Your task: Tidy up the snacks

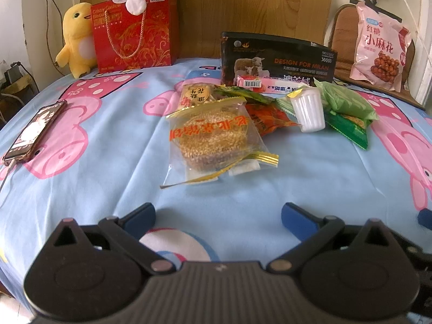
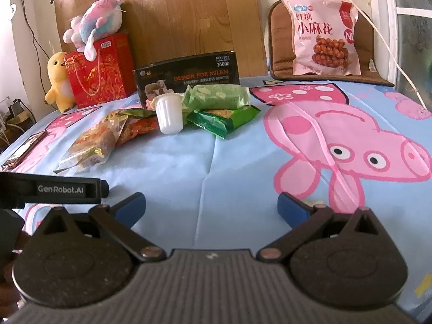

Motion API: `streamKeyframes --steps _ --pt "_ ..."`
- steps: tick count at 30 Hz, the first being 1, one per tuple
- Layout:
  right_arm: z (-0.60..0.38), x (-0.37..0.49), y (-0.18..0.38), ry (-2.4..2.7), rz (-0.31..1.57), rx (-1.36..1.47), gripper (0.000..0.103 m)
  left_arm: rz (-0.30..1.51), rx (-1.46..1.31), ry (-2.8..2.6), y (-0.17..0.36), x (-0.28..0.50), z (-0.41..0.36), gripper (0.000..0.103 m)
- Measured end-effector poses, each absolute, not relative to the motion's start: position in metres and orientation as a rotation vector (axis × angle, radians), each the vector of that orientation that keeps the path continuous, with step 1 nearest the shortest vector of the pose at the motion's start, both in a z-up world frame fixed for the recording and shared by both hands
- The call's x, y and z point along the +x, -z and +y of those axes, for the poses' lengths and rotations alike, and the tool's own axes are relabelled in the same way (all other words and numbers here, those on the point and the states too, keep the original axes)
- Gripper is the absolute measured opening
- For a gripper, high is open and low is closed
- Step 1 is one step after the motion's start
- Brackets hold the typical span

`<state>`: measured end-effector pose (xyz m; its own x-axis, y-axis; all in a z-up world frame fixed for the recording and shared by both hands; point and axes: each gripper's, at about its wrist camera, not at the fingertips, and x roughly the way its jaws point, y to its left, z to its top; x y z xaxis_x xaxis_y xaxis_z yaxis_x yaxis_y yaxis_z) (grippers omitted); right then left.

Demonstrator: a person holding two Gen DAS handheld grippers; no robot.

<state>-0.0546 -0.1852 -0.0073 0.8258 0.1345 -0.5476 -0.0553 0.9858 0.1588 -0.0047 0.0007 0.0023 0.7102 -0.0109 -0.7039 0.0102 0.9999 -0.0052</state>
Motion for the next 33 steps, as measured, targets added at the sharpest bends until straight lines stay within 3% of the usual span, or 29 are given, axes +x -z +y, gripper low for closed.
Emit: streamKeyframes --steps 33 --pt "-0.174 -0.052 0.009 -0.092 0.608 0.052 0.103 0.754 0.005 0.017 0.002 -0.009 0.000 0.103"
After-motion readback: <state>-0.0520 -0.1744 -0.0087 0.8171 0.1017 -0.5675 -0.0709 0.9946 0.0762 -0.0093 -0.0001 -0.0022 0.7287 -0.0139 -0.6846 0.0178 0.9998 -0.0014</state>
